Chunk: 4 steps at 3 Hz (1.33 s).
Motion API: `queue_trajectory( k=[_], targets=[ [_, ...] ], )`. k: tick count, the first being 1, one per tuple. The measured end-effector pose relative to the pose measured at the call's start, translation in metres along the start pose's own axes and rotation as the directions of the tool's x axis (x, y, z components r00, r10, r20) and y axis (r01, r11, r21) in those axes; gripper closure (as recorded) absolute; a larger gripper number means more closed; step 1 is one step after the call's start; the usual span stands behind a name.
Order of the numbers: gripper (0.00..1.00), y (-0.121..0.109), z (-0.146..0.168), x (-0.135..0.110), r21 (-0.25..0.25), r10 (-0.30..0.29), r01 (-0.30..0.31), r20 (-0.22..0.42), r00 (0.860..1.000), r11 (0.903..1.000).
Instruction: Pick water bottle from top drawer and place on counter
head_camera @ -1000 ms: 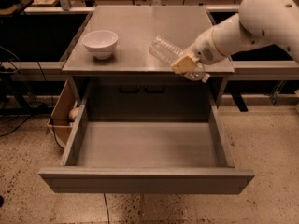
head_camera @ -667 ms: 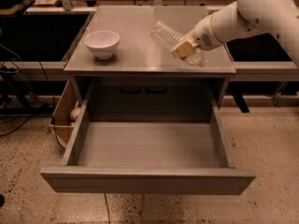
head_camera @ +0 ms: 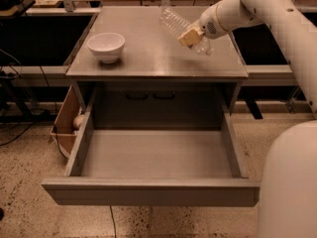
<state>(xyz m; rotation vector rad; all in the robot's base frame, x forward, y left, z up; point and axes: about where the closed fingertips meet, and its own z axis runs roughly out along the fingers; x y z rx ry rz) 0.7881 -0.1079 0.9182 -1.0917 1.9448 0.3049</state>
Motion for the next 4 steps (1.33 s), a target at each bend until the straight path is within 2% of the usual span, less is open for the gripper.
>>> queue_trajectory(
  k=[2, 4],
  targets=[
    [1.0, -0.009, 0.026, 0.019, -0.033, 0.072, -0.074, -0.057, 0.996, 0.9967],
    [0.56, 0.004, 0.041, 0.024, -0.097, 0.104, -0.111, -0.071, 0.992, 0.9891]
  ],
)
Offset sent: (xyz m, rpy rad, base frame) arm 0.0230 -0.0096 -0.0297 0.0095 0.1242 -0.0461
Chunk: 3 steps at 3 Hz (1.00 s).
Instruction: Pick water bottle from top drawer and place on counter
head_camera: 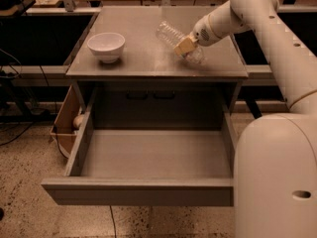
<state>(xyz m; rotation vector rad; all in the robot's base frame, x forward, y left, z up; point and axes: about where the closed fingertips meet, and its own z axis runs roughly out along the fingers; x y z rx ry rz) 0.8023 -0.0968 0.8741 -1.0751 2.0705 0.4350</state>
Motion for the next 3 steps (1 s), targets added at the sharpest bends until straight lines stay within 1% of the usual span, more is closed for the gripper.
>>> queue_trajectory(
  k=[1, 2, 3],
  targets=[
    [0.33, 0.007, 0.015, 0.009, -0.033, 0.022, -0.022, -0.012, 1.0, 0.9992],
    [0.1, 0.008, 0.018, 0.01, -0.039, 0.026, -0.027, -0.013, 1.0, 0.9989],
    [0.0, 0.009, 0.01, 0.0, -0.05, 0.028, -0.027, 0.025, 0.999, 0.9984]
  ],
)
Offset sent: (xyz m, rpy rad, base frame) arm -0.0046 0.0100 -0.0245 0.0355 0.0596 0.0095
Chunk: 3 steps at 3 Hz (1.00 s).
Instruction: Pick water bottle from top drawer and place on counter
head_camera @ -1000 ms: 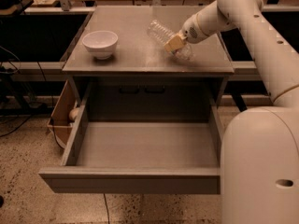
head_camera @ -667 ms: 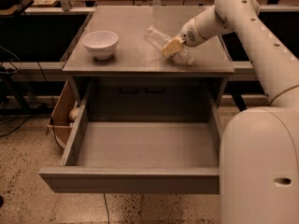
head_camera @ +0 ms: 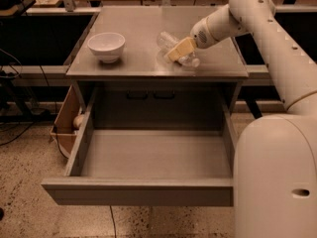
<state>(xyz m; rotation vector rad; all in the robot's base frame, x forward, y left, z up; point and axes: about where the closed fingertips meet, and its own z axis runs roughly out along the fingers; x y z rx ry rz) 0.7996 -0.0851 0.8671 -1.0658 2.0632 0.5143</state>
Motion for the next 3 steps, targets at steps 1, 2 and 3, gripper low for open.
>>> queue_trajectory(
  k=[1, 2, 3],
  targets=[
    [0.0, 0.0, -0.007, -0.008, -0.003, -0.004, 0.004, 0.027, 1.0, 1.0],
    [0.0, -0.007, -0.025, -0.007, -0.024, 0.016, -0.014, 0.082, 0.997, 0.9996],
    [0.0, -0.022, -0.052, 0.002, -0.049, 0.048, -0.041, 0.169, 0.984, 0.998]
  ],
)
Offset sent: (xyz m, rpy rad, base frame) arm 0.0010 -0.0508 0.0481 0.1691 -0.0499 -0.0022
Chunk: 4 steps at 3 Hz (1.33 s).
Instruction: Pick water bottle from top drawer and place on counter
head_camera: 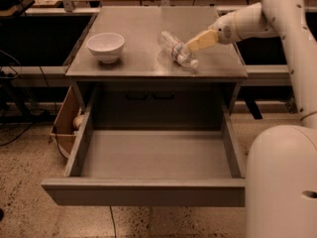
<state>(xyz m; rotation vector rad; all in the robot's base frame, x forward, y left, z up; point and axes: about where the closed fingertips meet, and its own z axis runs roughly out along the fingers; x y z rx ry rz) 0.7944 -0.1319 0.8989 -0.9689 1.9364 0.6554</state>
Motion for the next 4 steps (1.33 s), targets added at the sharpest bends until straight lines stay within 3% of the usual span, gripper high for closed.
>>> queue_trajectory(
  k=[1, 2, 3, 4],
  targets=[
    [0.0, -0.019, -0.053, -0.001, 0.024, 0.017, -0.02, 0.105, 0.994, 0.9995],
    [0.0, -0.029, -0.116, -0.01, 0.089, -0.006, -0.01, 0.179, 0.984, 0.996],
    [0.0, -0.014, -0.173, -0.034, 0.139, -0.065, 0.035, 0.222, 0.973, 0.9897],
    [0.0, -0.01, -0.186, -0.041, 0.151, -0.079, 0.045, 0.229, 0.97, 0.9876]
  ],
)
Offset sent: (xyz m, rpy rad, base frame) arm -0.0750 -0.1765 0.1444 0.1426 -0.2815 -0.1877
